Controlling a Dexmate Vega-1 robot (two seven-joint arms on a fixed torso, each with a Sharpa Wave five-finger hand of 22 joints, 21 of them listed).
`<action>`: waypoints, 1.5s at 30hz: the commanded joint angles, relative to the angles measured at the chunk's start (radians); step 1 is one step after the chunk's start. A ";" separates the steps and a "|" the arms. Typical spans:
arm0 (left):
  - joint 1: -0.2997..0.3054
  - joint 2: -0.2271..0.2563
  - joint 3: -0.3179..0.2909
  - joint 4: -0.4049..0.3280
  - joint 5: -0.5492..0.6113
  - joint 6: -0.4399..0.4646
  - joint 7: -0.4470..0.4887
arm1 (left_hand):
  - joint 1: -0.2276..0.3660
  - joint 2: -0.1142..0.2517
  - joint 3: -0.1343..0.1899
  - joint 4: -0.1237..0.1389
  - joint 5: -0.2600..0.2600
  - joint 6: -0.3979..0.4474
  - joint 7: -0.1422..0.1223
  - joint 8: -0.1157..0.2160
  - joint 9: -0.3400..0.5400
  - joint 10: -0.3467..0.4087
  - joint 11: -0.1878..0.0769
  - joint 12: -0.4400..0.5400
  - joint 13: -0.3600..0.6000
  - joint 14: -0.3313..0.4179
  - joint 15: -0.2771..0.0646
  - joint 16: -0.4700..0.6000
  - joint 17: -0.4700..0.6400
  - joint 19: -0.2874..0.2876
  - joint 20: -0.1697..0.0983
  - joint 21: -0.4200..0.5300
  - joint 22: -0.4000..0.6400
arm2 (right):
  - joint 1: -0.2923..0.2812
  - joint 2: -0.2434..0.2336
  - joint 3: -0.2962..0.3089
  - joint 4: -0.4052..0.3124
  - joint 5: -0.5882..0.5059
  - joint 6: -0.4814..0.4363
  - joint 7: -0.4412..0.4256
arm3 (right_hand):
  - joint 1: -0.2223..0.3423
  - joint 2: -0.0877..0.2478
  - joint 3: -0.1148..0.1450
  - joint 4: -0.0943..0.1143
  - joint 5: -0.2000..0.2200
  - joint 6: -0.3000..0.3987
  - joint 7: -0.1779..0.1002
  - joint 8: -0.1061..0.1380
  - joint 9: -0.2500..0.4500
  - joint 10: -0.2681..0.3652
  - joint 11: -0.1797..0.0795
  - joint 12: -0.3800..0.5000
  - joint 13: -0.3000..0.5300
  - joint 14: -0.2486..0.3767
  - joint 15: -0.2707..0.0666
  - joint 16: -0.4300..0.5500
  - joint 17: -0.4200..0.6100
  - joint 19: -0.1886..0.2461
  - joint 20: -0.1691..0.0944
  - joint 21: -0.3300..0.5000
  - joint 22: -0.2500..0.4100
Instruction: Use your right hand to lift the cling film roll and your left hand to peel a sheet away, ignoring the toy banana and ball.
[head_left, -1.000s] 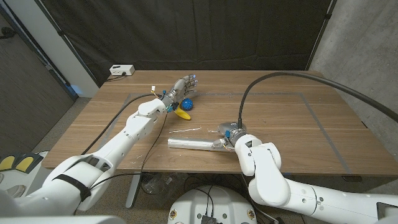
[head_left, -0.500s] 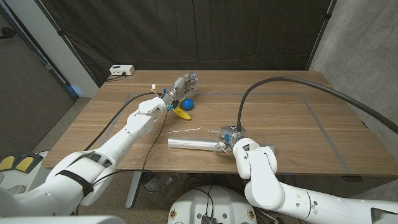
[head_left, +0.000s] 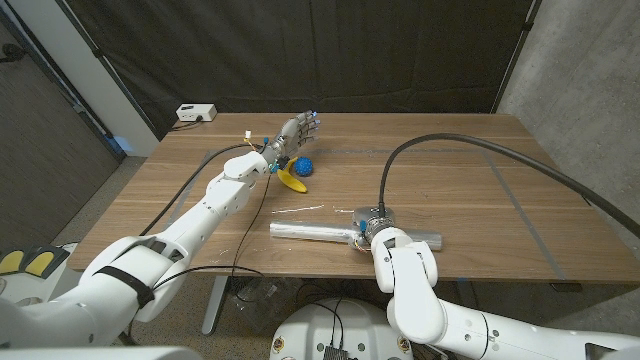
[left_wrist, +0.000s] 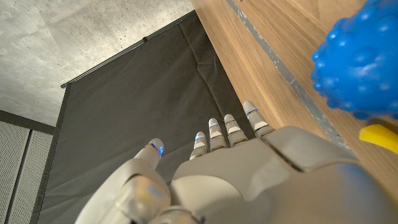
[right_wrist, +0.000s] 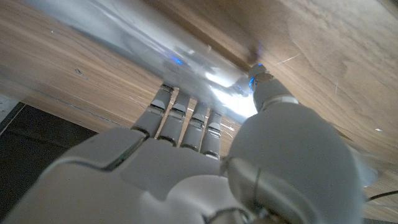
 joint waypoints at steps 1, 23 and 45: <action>-0.010 -0.005 0.005 0.019 -0.008 -0.010 -0.002 | -0.006 -0.001 -0.002 0.002 0.005 0.005 -0.004 -0.002 0.004 0.009 -0.002 -0.004 0.002 0.011 -0.001 0.000 0.003 0.000 0.007 -0.003 0.004 | -0.046 0.048 0.012 0.080 -0.112 0.054 -0.011 | 0.102 0.023 -0.007 -0.002 -0.013 0.126 -0.032 0.044 0.003 0.108 -0.037 0.061 0.028 0.126 -0.184 0.066 0.061 0.060 -0.048 0.067 0.035; 0.020 0.014 -0.002 -0.017 -0.016 0.004 0.013 | -0.006 -0.001 -0.005 0.001 0.005 0.001 -0.004 -0.004 0.004 0.007 -0.004 -0.007 0.002 0.009 -0.001 -0.003 0.002 0.003 0.004 -0.009 0.004 | -0.140 0.009 0.107 0.066 0.206 0.077 -0.669 | 0.316 0.203 -0.194 0.030 -0.069 0.488 -0.039 0.121 0.017 0.463 -0.059 0.236 0.182 0.484 -0.186 0.325 0.362 0.067 -0.131 0.575 0.337; 0.041 0.026 -0.027 -0.054 -0.020 -0.005 0.020 | -0.005 -0.003 -0.008 -0.001 0.006 -0.001 -0.007 -0.005 0.004 0.009 0.000 -0.009 0.002 0.015 0.001 -0.002 0.002 0.005 0.005 -0.015 0.004 | -0.272 0.029 0.376 -0.038 0.653 0.138 -1.057 | 0.352 0.209 -0.160 0.008 -0.057 0.489 0.026 0.122 0.041 0.492 -0.003 0.231 0.219 0.535 -0.184 0.345 0.414 0.215 -0.134 0.690 0.306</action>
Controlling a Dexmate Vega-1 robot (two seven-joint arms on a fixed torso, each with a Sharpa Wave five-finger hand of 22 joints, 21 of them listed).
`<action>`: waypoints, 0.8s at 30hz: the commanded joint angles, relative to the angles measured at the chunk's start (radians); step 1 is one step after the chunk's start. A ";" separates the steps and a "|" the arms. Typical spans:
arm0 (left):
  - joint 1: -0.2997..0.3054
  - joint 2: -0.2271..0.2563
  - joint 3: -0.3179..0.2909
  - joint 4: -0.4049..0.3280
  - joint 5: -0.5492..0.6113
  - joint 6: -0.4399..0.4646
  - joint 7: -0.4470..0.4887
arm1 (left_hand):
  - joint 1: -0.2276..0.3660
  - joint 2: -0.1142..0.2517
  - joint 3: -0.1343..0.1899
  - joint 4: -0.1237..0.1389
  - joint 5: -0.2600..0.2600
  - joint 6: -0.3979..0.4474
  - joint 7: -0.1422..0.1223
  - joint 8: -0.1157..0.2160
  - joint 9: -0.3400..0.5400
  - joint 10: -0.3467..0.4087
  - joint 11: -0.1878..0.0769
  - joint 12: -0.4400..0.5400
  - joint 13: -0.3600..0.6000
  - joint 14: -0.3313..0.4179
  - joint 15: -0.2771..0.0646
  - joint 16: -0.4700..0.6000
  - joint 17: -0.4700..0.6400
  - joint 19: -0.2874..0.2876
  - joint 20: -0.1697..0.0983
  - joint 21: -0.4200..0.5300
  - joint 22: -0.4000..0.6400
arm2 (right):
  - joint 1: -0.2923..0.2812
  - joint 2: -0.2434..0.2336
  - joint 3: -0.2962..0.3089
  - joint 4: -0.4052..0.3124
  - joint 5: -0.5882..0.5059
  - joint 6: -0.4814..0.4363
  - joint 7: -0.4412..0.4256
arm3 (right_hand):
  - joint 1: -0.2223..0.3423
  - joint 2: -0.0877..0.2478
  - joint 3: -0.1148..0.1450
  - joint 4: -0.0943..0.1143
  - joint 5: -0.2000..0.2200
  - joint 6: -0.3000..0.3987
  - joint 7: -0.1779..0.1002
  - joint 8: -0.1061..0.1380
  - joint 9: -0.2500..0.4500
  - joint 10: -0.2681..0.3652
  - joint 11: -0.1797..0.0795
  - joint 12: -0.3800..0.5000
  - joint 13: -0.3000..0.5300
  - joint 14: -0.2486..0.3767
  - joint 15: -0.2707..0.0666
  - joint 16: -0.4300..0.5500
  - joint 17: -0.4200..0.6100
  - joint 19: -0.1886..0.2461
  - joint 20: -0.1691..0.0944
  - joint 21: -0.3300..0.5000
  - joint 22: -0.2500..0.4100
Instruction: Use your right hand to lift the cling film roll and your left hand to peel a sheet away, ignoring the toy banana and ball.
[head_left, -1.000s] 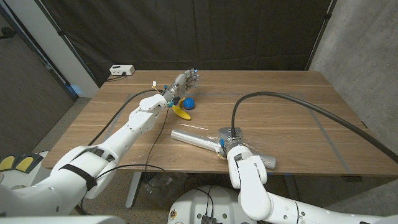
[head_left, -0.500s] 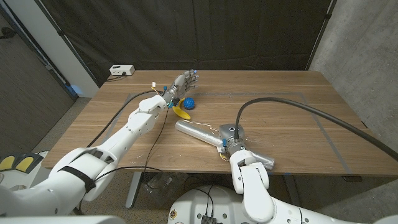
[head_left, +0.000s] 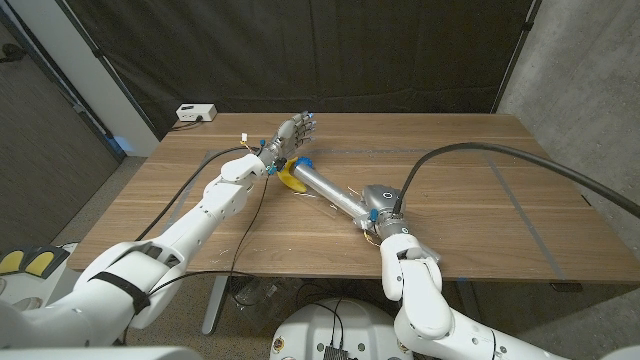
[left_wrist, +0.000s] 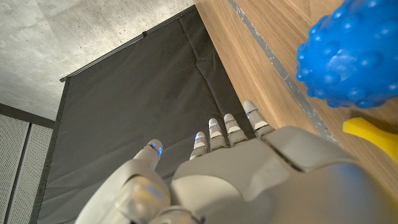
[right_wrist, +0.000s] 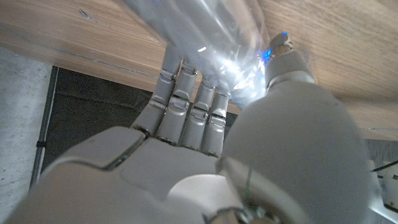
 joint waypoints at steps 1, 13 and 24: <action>0.006 0.003 -0.012 -0.012 -0.003 -0.010 -0.003 | 0.003 0.004 -0.002 0.000 0.006 0.000 -0.008 -0.005 0.004 0.010 0.000 -0.001 0.002 0.011 0.001 -0.001 0.002 0.004 0.003 -0.004 0.004 | -0.106 0.023 0.193 -0.063 0.266 0.083 -0.216 | 0.180 0.229 0.043 -0.012 0.007 0.073 -0.059 0.005 0.007 0.109 -0.090 0.001 0.008 0.117 -0.188 0.007 0.005 0.018 -0.117 -0.010 -0.013; -0.006 -0.011 -0.017 0.013 -0.012 -0.035 -0.029 | 0.008 -0.012 -0.007 -0.010 0.004 0.002 -0.017 -0.004 0.003 0.017 -0.006 0.001 0.002 0.021 -0.008 0.000 0.001 0.009 0.001 -0.007 0.003 | -0.230 0.091 0.433 -0.092 0.535 0.275 -0.296 | 0.181 0.218 0.048 -0.014 0.009 0.069 -0.056 0.006 0.015 0.106 -0.090 0.000 0.018 0.123 -0.187 0.001 -0.001 0.060 -0.128 -0.004 -0.036; -0.013 -0.024 -0.017 0.050 -0.012 -0.081 -0.041 | 0.031 -0.078 -0.028 -0.046 0.001 -0.002 -0.022 -0.006 0.002 0.015 -0.010 -0.002 0.002 0.023 -0.012 -0.003 -0.001 0.011 -0.001 -0.018 0.000 | -0.360 0.218 0.673 -0.039 0.854 0.653 -0.293 | 0.178 0.205 0.056 -0.013 0.013 0.062 -0.047 0.006 0.028 0.107 -0.087 0.000 0.033 0.135 -0.184 -0.008 -0.008 0.097 -0.141 0.004 -0.069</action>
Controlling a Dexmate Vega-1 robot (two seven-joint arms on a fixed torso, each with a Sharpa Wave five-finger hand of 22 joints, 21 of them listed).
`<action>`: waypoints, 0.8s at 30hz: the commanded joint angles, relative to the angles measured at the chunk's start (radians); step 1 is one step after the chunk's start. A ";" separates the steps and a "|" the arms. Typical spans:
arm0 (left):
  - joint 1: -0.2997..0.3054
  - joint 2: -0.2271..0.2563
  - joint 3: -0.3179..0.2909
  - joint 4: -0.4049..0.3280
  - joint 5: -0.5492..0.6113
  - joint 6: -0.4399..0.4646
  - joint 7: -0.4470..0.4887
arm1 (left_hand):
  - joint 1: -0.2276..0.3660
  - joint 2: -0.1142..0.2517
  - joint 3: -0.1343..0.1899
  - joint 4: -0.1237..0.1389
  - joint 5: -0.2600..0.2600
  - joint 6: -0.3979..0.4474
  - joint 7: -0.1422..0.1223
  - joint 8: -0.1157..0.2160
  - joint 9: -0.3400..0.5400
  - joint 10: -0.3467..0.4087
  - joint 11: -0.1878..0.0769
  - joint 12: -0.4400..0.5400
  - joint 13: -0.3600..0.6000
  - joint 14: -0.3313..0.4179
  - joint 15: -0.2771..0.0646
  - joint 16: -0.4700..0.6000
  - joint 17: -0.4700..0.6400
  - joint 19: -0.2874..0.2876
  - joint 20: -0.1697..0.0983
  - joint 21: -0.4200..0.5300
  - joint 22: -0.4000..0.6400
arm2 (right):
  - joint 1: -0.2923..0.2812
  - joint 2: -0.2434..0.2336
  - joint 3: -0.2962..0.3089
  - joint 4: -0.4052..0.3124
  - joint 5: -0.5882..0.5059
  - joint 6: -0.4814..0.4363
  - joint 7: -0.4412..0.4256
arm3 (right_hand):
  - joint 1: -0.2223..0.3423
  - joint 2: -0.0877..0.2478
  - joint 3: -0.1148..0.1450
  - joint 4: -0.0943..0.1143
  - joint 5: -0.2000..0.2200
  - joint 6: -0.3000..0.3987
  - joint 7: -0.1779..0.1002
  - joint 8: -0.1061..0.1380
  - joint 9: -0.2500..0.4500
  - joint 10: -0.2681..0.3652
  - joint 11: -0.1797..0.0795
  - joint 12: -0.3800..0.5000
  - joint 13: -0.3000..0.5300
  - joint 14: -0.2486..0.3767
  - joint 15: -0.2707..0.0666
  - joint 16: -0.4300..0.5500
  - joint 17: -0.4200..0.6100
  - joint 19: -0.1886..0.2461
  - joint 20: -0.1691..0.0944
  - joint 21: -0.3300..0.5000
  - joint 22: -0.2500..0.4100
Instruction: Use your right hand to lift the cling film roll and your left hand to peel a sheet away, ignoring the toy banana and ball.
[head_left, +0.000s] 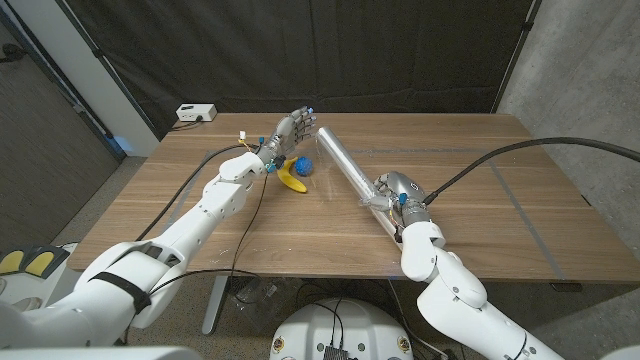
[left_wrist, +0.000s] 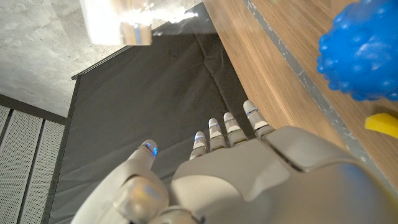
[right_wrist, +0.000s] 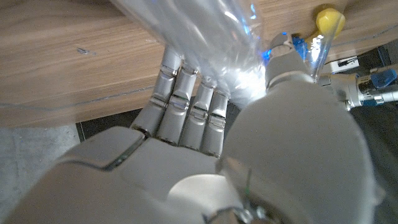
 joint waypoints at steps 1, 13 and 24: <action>-0.009 -0.015 0.000 0.038 0.003 -0.055 -0.013 | 0.013 -0.032 -0.004 -0.017 0.001 0.000 -0.008 -0.004 0.002 0.009 -0.001 -0.002 0.002 0.009 -0.006 -0.003 0.001 0.007 0.004 -0.005 0.002 | -0.141 0.136 0.266 0.052 0.352 0.388 -0.011 | 0.179 0.202 0.056 -0.013 0.006 0.058 -0.050 0.009 0.009 0.100 -0.091 0.008 0.008 0.124 -0.184 -0.005 -0.001 0.017 -0.133 0.005 -0.011; -0.025 -0.026 0.009 0.063 0.002 -0.073 -0.034 | 0.058 -0.091 -0.018 -0.063 0.002 0.003 -0.004 -0.002 0.002 0.018 -0.007 -0.001 0.002 0.018 -0.013 -0.004 0.000 0.017 0.006 -0.015 0.002 | -0.172 0.254 0.364 0.162 0.530 0.647 0.057 | 0.178 0.195 0.063 -0.013 0.013 0.053 -0.044 0.009 0.024 0.101 -0.091 0.007 0.023 0.139 -0.182 -0.010 -0.005 0.042 -0.143 0.019 -0.042; -0.058 -0.048 0.027 0.124 0.000 -0.108 -0.076 | 0.086 -0.123 -0.028 -0.088 0.005 -0.007 0.001 -0.005 0.002 0.012 -0.003 -0.005 0.003 0.011 -0.012 -0.007 0.001 0.012 0.010 -0.025 0.003 | -0.174 0.318 0.406 0.210 0.626 0.788 0.124 | 0.177 0.190 0.069 -0.012 0.019 0.052 -0.042 0.010 0.036 0.108 -0.086 0.008 0.037 0.153 -0.183 -0.011 -0.002 0.060 -0.146 0.034 -0.068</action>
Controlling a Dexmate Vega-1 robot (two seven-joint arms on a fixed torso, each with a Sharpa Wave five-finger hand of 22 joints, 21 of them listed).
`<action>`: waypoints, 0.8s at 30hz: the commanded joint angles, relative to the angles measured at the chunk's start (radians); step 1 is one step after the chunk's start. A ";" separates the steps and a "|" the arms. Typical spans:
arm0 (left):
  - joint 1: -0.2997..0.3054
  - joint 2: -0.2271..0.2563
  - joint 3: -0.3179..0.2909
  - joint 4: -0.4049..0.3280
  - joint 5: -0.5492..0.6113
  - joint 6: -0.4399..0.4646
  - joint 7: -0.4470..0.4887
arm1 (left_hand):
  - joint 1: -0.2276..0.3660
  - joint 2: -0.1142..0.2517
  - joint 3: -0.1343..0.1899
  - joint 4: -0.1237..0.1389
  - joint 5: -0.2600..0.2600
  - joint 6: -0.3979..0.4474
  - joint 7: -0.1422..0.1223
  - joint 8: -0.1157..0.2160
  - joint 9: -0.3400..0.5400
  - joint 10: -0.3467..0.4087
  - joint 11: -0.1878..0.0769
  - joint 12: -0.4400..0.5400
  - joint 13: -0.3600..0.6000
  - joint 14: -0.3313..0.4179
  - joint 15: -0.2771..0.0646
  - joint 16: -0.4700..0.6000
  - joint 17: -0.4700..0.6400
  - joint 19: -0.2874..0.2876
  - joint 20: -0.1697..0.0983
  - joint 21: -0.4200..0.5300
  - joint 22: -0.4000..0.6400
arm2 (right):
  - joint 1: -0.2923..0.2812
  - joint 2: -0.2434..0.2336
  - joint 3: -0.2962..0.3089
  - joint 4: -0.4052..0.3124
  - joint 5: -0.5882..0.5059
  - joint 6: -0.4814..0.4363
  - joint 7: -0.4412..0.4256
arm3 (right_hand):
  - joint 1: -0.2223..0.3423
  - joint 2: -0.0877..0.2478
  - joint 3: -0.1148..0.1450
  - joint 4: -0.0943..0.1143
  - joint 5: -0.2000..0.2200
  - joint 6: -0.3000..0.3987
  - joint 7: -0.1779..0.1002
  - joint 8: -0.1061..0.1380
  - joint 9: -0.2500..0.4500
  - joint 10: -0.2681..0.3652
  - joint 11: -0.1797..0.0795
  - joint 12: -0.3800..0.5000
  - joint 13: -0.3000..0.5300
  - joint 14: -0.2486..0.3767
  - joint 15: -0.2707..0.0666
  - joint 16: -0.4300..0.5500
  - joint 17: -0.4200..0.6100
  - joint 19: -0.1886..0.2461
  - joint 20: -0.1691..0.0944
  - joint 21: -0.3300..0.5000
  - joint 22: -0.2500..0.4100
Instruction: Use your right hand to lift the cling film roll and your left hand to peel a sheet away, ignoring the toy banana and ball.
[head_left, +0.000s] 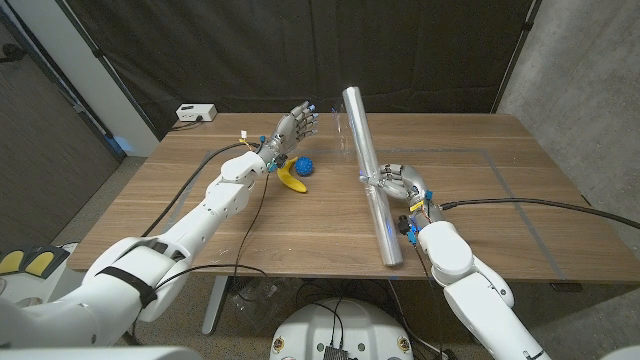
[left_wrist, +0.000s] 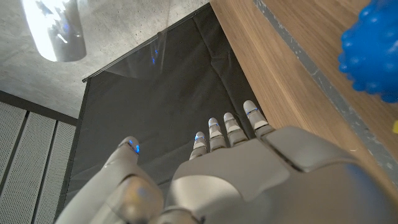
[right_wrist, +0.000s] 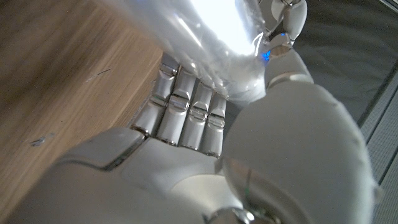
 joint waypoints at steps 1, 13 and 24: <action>-0.033 -0.022 0.020 0.061 -0.001 -0.039 -0.045 | 0.020 -0.018 -0.001 -0.015 0.005 -0.013 0.002 -0.007 0.002 0.000 0.008 -0.006 0.003 -0.001 -0.001 -0.003 0.001 0.000 0.010 -0.008 0.004 | -0.015 0.085 0.065 0.065 0.127 0.181 0.068 | 0.178 0.189 0.069 -0.012 0.009 0.063 -0.051 0.007 0.008 0.103 -0.092 0.004 0.008 0.131 -0.174 0.001 0.004 0.015 -0.139 0.010 -0.007; -0.056 -0.030 0.037 0.113 -0.012 -0.069 -0.095 | 0.057 -0.041 -0.005 -0.043 0.010 -0.029 0.007 -0.009 0.003 -0.015 0.005 -0.012 0.003 -0.012 -0.001 -0.007 0.001 -0.007 0.014 -0.020 0.005 | 0.008 0.153 0.103 0.052 0.235 0.151 0.150 | 0.176 0.179 0.080 -0.013 0.015 0.063 -0.050 0.003 0.015 0.103 -0.097 0.002 0.024 0.148 -0.174 0.005 0.012 0.023 -0.139 0.036 -0.003; -0.137 -0.064 0.051 0.260 -0.079 -0.122 -0.297 | 0.116 -0.063 -0.015 -0.081 0.015 -0.039 0.043 -0.001 0.007 -0.046 0.013 -0.014 0.007 0.079 -0.022 0.028 0.010 0.057 0.013 -0.008 0.013 | 0.084 0.260 0.143 0.108 0.333 0.119 0.247 | 0.181 0.171 0.093 -0.017 0.024 0.062 -0.048 -0.001 0.021 0.105 -0.098 0.001 0.040 0.169 -0.175 0.017 0.029 0.042 -0.141 0.076 0.023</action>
